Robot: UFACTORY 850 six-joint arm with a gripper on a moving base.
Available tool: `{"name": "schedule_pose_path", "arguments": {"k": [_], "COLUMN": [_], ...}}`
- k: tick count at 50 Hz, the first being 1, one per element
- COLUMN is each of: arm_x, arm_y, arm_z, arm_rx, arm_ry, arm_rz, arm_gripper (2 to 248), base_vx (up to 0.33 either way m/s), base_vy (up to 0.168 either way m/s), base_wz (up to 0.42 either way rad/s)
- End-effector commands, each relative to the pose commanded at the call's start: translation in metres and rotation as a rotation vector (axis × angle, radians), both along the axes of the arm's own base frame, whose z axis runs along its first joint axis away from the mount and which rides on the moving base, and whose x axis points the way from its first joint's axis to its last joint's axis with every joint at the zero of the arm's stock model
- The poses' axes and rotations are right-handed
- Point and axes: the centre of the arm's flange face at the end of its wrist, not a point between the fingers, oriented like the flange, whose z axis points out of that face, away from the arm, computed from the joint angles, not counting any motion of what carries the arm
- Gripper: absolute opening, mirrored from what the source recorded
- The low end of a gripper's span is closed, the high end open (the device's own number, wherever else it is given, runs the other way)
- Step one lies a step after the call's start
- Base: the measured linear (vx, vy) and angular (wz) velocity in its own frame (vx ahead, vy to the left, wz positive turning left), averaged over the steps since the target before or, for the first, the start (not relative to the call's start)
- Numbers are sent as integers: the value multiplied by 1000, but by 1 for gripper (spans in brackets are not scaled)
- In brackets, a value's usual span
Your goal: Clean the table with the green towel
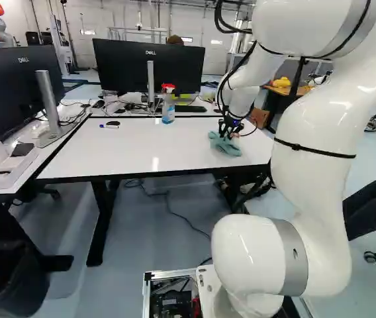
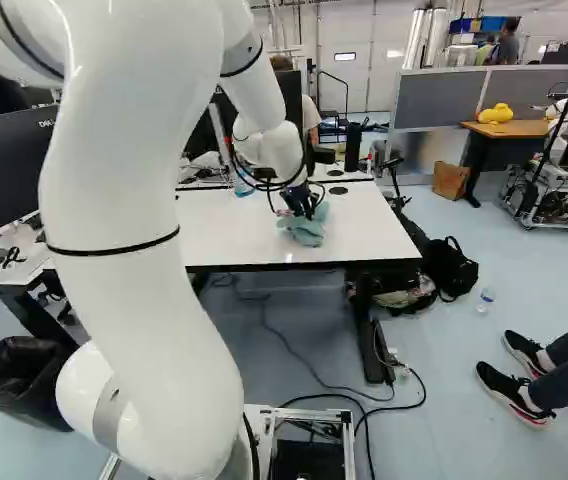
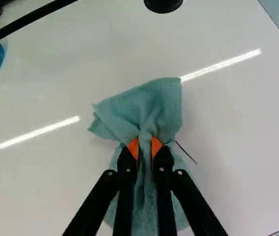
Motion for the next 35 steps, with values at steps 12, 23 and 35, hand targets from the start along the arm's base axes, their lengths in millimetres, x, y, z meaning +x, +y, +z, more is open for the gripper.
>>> {"name": "schedule_pose_path", "arguments": {"k": [12,23,35], "arm_x": [-23,-45,-68], "arm_y": [7,10,10], "arm_z": [1,1,1], "arm_rx": [2,4,6], "arm_ry": [10,18,24], "arm_rz": [4,-1,-13], "arm_gripper": [50,50,50], "base_vx": [0,0,0], "base_vy": [0,0,0], "base_wz": [0,0,0]}}
